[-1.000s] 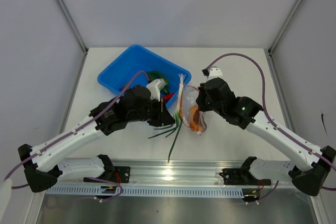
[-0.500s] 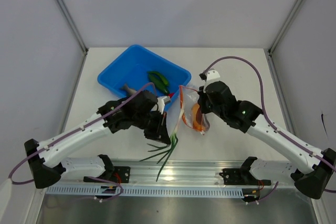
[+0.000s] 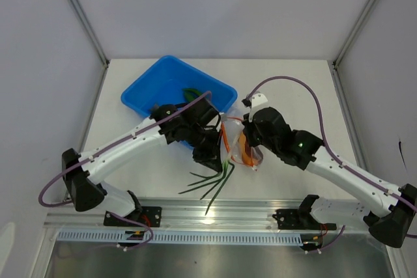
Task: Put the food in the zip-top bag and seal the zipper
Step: Place the fake vegetable in the zipper food storage bag.
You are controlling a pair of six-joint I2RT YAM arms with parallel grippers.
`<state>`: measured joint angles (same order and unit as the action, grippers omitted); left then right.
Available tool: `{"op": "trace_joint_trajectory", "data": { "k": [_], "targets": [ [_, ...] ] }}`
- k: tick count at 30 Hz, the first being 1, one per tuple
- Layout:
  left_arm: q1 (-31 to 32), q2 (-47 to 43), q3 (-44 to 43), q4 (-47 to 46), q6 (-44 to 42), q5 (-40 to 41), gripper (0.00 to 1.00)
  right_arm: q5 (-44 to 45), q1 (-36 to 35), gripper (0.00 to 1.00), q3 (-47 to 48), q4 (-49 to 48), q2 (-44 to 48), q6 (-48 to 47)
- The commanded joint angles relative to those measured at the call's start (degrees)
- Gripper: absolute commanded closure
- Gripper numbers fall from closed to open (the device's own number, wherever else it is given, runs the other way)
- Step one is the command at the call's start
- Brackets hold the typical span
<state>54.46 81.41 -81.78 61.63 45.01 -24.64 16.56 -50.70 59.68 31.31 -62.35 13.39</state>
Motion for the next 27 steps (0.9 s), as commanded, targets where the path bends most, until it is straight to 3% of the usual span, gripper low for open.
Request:
{"op": "trace_joint_trajectory", "data": {
  "k": [1, 18, 27],
  "targets": [
    [-1.54, 2.79, -1.89, 2.89, 2.00, -1.02, 1.00, 0.49, -0.80, 1.00, -0.09, -3.27, 1.79, -0.99],
    [-5.85, 19.75, -16.83, 10.53, 8.85, 8.82, 0.99, 3.13, -5.98, 1.00, -7.55, -6.26, 3.11, 1.02],
    [-2.69, 25.54, -14.45, 5.35, 11.68, 9.96, 0.99, 13.92, -14.60, 1.00, -7.21, -1.17, 3.55, 9.45]
  ]
}}
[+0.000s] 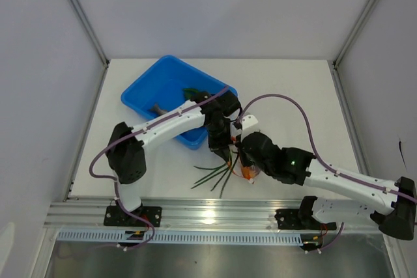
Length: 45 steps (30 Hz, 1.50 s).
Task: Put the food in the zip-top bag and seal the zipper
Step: Place the fake vegetable in the zipper food storage bag, then adjust the zipper food storage bag at the center of the board.
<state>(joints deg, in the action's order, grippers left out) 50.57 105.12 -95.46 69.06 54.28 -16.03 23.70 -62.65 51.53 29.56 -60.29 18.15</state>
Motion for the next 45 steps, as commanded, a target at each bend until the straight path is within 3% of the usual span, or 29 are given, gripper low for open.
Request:
{"op": "trace_joint_trajectory", "data": {
  "k": [1, 4, 13, 21, 23, 25, 26, 28, 31, 38, 42, 45],
  "targets": [
    [1.55, 2.71, -1.65, -1.48, 2.41, 2.40, 0.99, 8.36, -4.30, 1.00, 1.73, 1.54, 1.75, 7.22],
    [1.73, 5.61, -6.83, -0.24, 2.23, 6.09, 0.99, 14.08, -6.68, 1.00, 3.48, 7.43, 2.20, 13.81],
    [2.61, 13.70, -22.98, 0.55, 2.23, 11.37, 0.99, 19.10, -13.28, 1.00, 3.76, 17.72, 5.36, 26.14],
    [3.49, 15.29, -18.20, -6.02, -1.89, 5.23, 0.99, 15.68, -9.60, 1.00, 6.30, 14.91, 2.99, 22.99],
    [3.49, 13.80, -12.87, -8.05, -2.51, 4.61, 0.85, 14.36, -7.40, 1.00, 6.39, 14.03, 2.20, 22.80],
    [3.49, 9.94, -9.24, -12.88, -2.78, 3.47, 0.60, 12.08, -4.87, 1.00, 6.30, 13.94, 2.11, 22.80],
    [3.49, 8.54, -4.35, -14.37, -2.60, 3.20, 0.54, 10.50, -3.89, 1.00, 6.30, 14.03, 2.02, 22.98],
    [3.49, 4.58, -1.50, -17.80, -2.52, 2.76, 0.40, 9.09, -2.31, 1.00, 6.13, 14.29, 2.20, 23.15],
    [3.57, 0.19, 3.60, -19.22, -2.69, 3.90, 0.25, 5.92, 0.86, 1.00, 5.95, 13.86, 3.42, 23.25],
    [4.19, -11.07, 9.76, -20.89, -5.32, 7.85, 0.15, 2.49, 3.68, 1.00, 6.39, 15.08, 5.45, 22.89],
    [4.10, -15.12, 11.44, -20.90, -7.96, 11.89, 0.18, 0.12, 4.38, 1.00, 6.22, 15.79, 7.99, 21.93],
    [4.10, -16.00, 12.05, -22.54, -10.77, 12.87, 0.31, -3.22, 5.52, 1.00, 6.83, 16.57, 9.31, 20.87]
  ]
}}
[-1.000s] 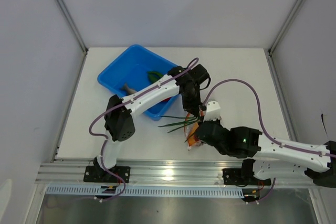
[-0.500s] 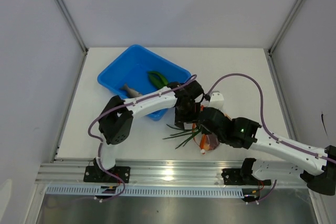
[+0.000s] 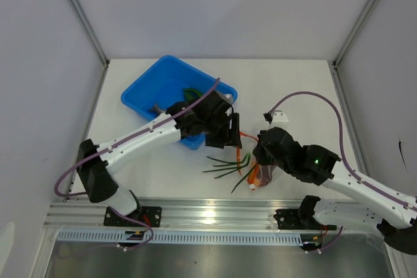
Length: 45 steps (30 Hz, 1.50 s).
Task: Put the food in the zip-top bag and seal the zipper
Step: Adjust the zipper food storage bag at the center of the board.
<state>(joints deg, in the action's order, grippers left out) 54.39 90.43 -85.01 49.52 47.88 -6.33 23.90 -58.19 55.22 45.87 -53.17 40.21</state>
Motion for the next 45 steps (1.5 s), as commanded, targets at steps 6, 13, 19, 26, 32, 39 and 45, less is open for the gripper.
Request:
{"op": "trace_joint_trajectory", "data": {
  "k": [6, 13, 19, 26, 32, 39, 45],
  "targets": [
    [0.28, -4.04, 11.79, -17.32, -11.66, -3.86, 0.55, -10.54, 4.14, 1.00, 4.63, 1.24, 5.61, -2.32],
    [0.19, -2.55, 16.63, -24.11, -15.36, -5.62, 0.75, -12.83, 6.07, 1.00, 4.72, 1.86, 6.50, -2.85],
    [0.19, -1.57, 18.04, -29.65, -14.40, -10.10, 0.76, -13.35, 6.34, 1.00, 4.81, 1.59, 6.76, -2.85],
    [0.19, -1.04, 19.79, -33.25, -12.64, -12.92, 0.76, -13.44, 6.60, 1.00, 4.81, 1.86, 6.85, -2.94],
    [0.19, 0.53, 21.38, -35.89, -11.84, -13.19, 0.70, -14.06, 6.60, 1.00, 5.07, 1.33, 6.59, -3.03],
    [0.19, 2.29, 22.26, -39.49, -11.84, -14.14, 0.68, -13.88, 6.60, 1.00, 6.13, 1.51, 6.32, -3.29],
    [0.19, 1.42, 23.05, -41.61, -10.97, -17.05, 0.99, -12.39, 6.87, 1.00, 5.60, 2.03, 6.58, -3.47]
  ]
}}
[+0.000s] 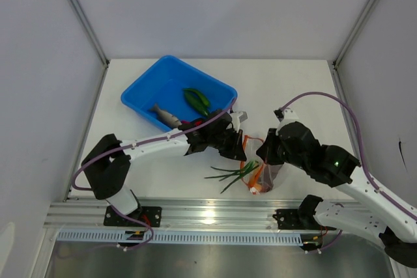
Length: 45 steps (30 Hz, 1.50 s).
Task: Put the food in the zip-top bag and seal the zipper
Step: Adjust the zipper food storage bag at the center of the board.
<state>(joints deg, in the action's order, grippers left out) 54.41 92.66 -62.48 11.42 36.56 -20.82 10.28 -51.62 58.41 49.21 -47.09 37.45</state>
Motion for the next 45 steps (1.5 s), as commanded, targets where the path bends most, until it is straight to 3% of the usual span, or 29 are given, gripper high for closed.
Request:
{"op": "trace_joint_trajectory", "data": {
  "k": [1, 7, 12, 16, 19, 22, 27, 34, 37, 40, 42, 45],
  "targets": [
    [0.17, -1.43, 0.86, -3.34, 0.36, -3.08, 0.99, 1.58, 0.11, 1.00, 2.32, -1.14, 0.42, -0.97],
    [0.17, -7.75, -2.12, -0.17, 0.71, -10.10, 0.99, 5.79, 2.92, 1.00, 4.60, 2.02, -2.03, -3.43],
    [0.17, -10.31, -13.35, 6.67, 0.89, -15.56, 0.99, 14.04, 4.86, 1.00, 11.89, 7.38, -5.73, -7.65],
    [0.17, -8.56, -22.76, 18.00, 1.06, -18.28, 0.99, 14.85, 6.52, 1.00, 18.22, 9.76, -6.44, -10.03],
    [0.17, -8.73, -21.46, 18.55, 2.20, -18.74, 0.99, 14.76, 6.61, 1.00, 19.64, 9.94, -5.47, -9.77],
    [-1.06, -6.28, -18.04, 20.66, 3.08, -16.71, 1.00, 13.72, 8.36, 1.00, 15.25, 8.02, -5.38, -10.03],
    [-2.21, -2.32, -14.68, 22.06, 3.26, -15.75, 0.99, 4.76, 17.77, 1.00, 9.00, 5.55, -6.44, -12.49],
    [-1.24, -11.27, -19.78, 19.16, 0.36, -16.54, 0.99, 4.05, 20.24, 1.00, 19.89, 10.89, -7.48, -16.09],
    [-1.24, -10.67, -20.58, 19.17, 0.53, -17.14, 1.00, 1.59, 20.41, 1.00, 19.03, 10.74, -8.10, -15.83],
    [-0.89, -8.55, -15.58, 13.84, 3.25, -20.83, 0.99, -3.24, 20.41, 1.00, 15.78, 8.81, -7.67, -15.13],
    [-0.71, -8.55, -11.12, 10.04, 5.54, -21.81, 1.00, -5.97, 20.41, 0.89, 12.52, 7.57, -6.79, -14.60],
    [-0.71, -8.55, -10.38, 6.69, 6.95, -22.60, 0.99, -7.30, 20.41, 0.83, 10.41, 7.39, -4.07, -14.78]
  ]
}}
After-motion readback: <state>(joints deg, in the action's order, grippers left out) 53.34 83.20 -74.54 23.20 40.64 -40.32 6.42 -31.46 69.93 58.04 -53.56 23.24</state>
